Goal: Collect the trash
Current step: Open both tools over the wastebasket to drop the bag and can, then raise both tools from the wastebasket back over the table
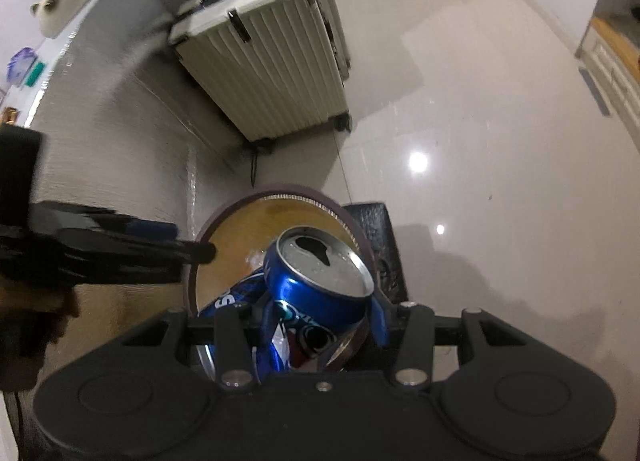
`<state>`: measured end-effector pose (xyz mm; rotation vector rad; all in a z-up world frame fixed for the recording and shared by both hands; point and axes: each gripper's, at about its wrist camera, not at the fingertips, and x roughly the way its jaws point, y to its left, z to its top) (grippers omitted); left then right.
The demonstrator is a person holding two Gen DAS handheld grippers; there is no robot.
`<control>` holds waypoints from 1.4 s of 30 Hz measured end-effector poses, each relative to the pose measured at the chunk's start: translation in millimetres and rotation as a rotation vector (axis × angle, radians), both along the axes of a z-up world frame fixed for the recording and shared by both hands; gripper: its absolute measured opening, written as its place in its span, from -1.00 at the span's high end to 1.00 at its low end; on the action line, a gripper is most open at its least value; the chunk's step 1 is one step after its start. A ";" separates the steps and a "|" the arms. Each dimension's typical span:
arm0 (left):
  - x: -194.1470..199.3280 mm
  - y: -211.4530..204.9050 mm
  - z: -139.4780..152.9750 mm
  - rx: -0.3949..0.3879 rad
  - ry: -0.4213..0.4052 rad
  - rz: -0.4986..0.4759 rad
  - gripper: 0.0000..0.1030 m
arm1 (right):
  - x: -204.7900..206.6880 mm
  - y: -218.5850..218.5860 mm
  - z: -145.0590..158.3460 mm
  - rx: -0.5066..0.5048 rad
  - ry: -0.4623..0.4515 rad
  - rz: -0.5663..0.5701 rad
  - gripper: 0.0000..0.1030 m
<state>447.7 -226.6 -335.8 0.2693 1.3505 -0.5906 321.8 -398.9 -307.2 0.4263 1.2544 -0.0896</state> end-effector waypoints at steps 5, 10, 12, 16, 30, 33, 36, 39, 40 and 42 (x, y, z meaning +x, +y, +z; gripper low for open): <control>-6.7 28.8 7.5 -0.060 0.027 0.154 -0.22 | 9.9 7.8 -31.1 0.073 0.029 -0.074 0.04; -20.7 45.0 17.7 -0.068 0.028 0.243 -0.60 | 11.2 19.5 -42.3 0.054 0.079 -0.010 -0.30; -26.7 49.4 18.1 -0.070 0.042 0.282 -0.76 | 7.5 22.1 -40.1 0.045 0.079 0.027 -0.30; -38.9 51.7 16.6 -0.078 0.077 0.321 -0.92 | -2.2 23.0 -28.2 0.025 0.057 0.088 -0.37; -70.5 43.1 53.7 -0.089 0.002 0.322 -1.00 | -26.2 3.4 22.6 -0.023 -0.069 0.117 -1.00; -77.4 44.0 64.2 -0.096 -0.017 0.329 -1.00 | -30.6 0.3 32.4 -0.037 -0.092 0.119 -1.00; -85.3 43.5 76.5 -0.101 -0.041 0.332 -1.00 | -36.5 -0.7 44.9 -0.053 -0.113 0.133 -1.00; -94.7 44.5 90.0 -0.104 -0.065 0.337 -1.00 | -42.6 -2.7 57.7 -0.063 -0.124 0.137 -1.00; -98.4 44.9 94.2 -0.107 -0.073 0.339 -1.00 | -45.1 -3.8 62.5 -0.066 -0.134 0.140 -1.00; -106.0 46.0 103.7 -0.110 -0.092 0.347 -1.00 | -50.2 -5.3 71.8 -0.076 -0.150 0.145 -1.00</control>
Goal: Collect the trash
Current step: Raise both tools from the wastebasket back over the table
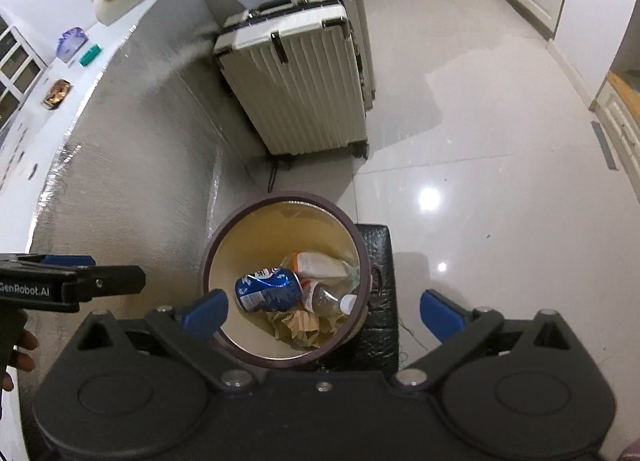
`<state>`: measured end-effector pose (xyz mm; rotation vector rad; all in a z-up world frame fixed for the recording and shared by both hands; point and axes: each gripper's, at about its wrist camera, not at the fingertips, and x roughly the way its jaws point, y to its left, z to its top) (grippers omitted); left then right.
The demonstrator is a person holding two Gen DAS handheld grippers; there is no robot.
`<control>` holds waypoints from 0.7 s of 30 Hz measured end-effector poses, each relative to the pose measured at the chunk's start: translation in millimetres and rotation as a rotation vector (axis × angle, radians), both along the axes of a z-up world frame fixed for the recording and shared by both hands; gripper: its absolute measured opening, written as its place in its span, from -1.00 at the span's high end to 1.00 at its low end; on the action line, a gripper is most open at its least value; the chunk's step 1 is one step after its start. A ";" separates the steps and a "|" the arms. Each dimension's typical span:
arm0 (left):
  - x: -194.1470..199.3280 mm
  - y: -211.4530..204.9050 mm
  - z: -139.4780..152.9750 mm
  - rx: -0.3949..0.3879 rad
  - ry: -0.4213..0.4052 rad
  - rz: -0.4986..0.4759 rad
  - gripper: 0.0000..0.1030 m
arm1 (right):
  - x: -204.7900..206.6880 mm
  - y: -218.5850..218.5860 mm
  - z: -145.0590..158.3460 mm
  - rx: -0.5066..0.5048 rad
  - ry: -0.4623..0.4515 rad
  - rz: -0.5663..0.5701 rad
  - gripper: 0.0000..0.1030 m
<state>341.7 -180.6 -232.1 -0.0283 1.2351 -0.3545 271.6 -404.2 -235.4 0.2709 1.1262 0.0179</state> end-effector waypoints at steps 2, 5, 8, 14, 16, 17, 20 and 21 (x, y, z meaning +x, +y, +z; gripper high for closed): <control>-8.4 1.5 10.5 0.001 -0.019 0.011 -1.00 | -5.8 -1.8 10.1 -0.007 -0.015 0.001 -1.00; -20.6 4.7 25.8 -0.003 -0.048 0.033 -1.00 | -14.2 -5.1 24.2 -0.017 -0.041 -0.002 -1.00; -33.7 7.8 40.6 -0.005 -0.076 0.054 -1.00 | -23.9 -8.4 38.6 -0.028 -0.066 -0.004 -1.00; -56.9 11.1 70.4 -0.020 -0.138 0.074 -1.00 | -44.0 -14.1 65.3 -0.039 -0.118 -0.003 -1.00; -64.3 10.0 79.6 -0.023 -0.159 0.072 -1.00 | -50.1 -15.2 74.0 -0.044 -0.135 0.002 -1.00; -68.4 8.1 84.1 -0.023 -0.167 0.072 -1.00 | -52.8 -15.4 78.1 -0.049 -0.142 0.006 -1.00; -77.9 8.1 96.7 -0.028 -0.192 0.074 -1.00 | -59.2 -15.9 90.7 -0.057 -0.166 0.023 -1.00; -81.4 7.6 101.9 -0.032 -0.203 0.076 -1.00 | -61.4 -16.0 95.8 -0.058 -0.177 0.030 -1.00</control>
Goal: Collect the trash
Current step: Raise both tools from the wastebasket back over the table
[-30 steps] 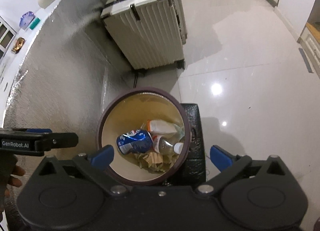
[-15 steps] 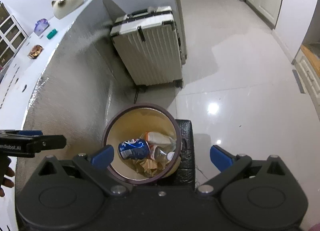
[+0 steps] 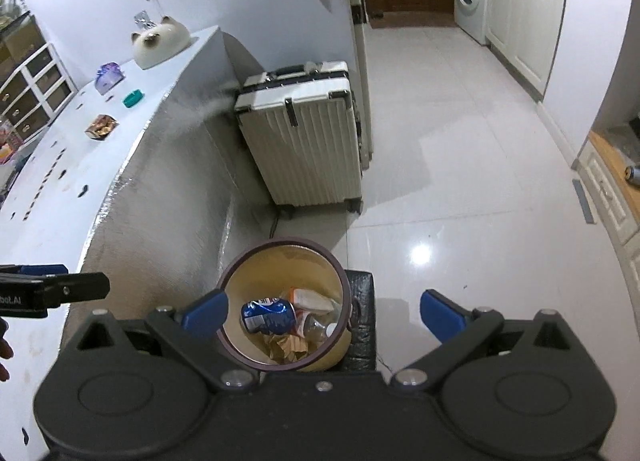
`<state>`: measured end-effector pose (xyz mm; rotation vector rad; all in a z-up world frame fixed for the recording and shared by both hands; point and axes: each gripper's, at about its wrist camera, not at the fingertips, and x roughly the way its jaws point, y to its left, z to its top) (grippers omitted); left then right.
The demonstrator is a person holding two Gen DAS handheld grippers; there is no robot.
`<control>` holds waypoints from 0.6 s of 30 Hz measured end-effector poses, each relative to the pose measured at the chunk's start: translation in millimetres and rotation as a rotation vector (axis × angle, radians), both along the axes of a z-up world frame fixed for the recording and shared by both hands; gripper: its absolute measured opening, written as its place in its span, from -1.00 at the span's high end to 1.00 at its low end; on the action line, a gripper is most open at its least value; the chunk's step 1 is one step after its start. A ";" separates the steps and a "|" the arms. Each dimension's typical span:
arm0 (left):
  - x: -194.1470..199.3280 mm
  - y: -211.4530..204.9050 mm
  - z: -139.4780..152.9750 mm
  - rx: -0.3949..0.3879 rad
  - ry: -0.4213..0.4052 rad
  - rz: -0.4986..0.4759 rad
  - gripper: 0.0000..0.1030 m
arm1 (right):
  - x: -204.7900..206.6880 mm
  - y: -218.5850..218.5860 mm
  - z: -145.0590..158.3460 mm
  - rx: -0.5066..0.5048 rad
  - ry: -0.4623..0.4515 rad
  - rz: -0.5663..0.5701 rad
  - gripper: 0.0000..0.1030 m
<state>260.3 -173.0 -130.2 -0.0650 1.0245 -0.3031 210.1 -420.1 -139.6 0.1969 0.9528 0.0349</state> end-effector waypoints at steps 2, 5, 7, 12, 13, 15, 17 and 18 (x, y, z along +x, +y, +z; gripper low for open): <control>-5.5 -0.7 8.5 -0.006 -0.019 0.007 -1.00 | -3.6 -1.1 10.4 -0.004 -0.027 0.018 -1.00; -14.3 -1.7 19.7 -0.019 -0.047 0.022 -1.00 | -8.4 -2.8 24.3 -0.004 -0.064 0.038 -1.00; -19.0 -2.8 26.6 -0.024 -0.064 0.035 -1.00 | -9.9 -4.2 30.9 0.003 -0.081 0.048 -1.00; -29.1 -1.8 41.2 -0.040 -0.111 0.073 -1.00 | -10.4 -5.1 42.8 0.009 -0.122 0.077 -1.00; -30.5 -1.5 43.7 -0.042 -0.119 0.080 -1.00 | -9.5 -4.5 44.5 0.009 -0.130 0.086 -1.00; -32.2 1.6 49.2 -0.043 -0.131 0.101 -1.00 | -6.9 -2.5 48.1 0.003 -0.145 0.101 -1.00; -33.0 5.7 54.8 -0.044 -0.140 0.127 -1.00 | -2.7 0.2 51.8 0.000 -0.154 0.114 -1.00; -33.0 8.4 57.5 -0.042 -0.144 0.140 -1.00 | -0.5 1.9 53.6 0.002 -0.158 0.120 -1.00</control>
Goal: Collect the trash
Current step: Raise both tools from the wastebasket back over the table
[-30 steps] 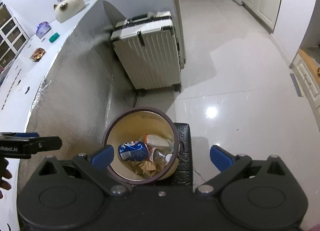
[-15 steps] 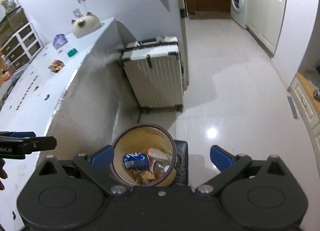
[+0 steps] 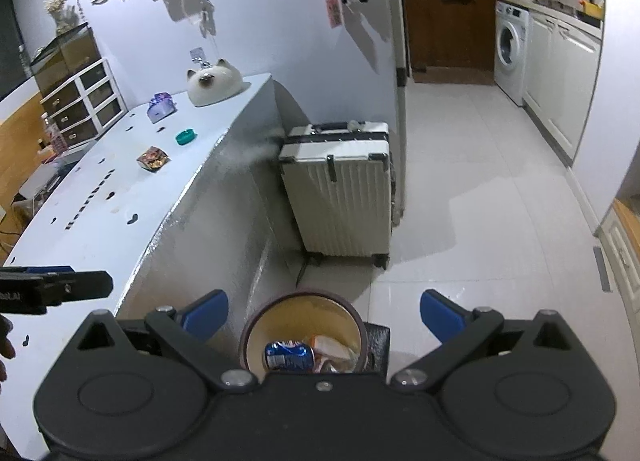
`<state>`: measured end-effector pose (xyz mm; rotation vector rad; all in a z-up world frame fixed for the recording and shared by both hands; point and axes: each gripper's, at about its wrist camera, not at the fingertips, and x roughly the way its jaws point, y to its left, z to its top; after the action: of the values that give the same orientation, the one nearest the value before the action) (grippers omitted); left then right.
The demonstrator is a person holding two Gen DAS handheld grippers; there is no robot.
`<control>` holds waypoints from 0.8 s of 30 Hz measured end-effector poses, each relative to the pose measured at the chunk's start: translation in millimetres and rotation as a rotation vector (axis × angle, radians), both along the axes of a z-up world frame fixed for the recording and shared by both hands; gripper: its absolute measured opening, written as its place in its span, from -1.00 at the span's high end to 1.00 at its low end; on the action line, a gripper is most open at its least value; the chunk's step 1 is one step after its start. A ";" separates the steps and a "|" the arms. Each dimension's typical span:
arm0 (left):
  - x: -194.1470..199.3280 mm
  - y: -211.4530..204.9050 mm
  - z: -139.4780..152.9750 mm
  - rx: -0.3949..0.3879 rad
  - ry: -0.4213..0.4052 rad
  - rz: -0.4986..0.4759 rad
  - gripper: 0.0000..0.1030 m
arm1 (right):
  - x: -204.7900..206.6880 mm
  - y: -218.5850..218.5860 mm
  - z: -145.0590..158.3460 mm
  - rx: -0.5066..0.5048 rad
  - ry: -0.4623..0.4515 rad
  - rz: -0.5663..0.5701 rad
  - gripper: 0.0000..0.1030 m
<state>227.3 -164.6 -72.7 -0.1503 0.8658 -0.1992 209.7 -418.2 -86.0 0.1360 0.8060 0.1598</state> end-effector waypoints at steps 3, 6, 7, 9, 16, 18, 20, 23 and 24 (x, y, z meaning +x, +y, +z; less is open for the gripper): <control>2.4 10.4 8.0 0.007 -0.012 0.041 -1.00 | 11.9 7.4 6.3 0.007 -0.016 0.032 -1.00; 8.2 23.9 14.6 0.012 -0.018 0.092 -1.00 | 26.4 19.1 11.3 0.011 -0.035 0.065 -1.00; 10.4 29.1 17.0 0.015 -0.020 0.107 -1.00 | 32.2 23.6 13.1 0.012 -0.041 0.077 -1.00; 15.6 41.5 22.2 0.017 -0.032 0.137 -1.00 | 44.1 34.0 16.5 0.012 -0.050 0.102 -1.00; 45.5 89.2 32.7 0.014 -0.075 0.226 -1.00 | 90.3 82.0 29.6 0.001 -0.088 0.185 -1.00; 57.0 104.1 34.3 0.008 -0.082 0.243 -1.00 | 104.5 95.3 32.6 -0.001 -0.092 0.197 -1.00; 68.6 117.3 35.2 0.002 -0.089 0.255 -1.00 | 119.1 107.8 35.0 0.002 -0.096 0.209 -1.00; 91.2 137.0 34.5 -0.004 -0.099 0.269 -1.00 | 142.8 128.9 36.4 -0.008 -0.103 0.226 -1.00; 99.6 143.6 34.2 -0.010 -0.103 0.272 -1.00 | 151.4 136.1 36.5 -0.012 -0.106 0.231 -1.00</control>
<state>326.9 -21.1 -38.6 -0.2629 0.7331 0.0424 361.1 -282.1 -49.5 0.0221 0.7151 0.3770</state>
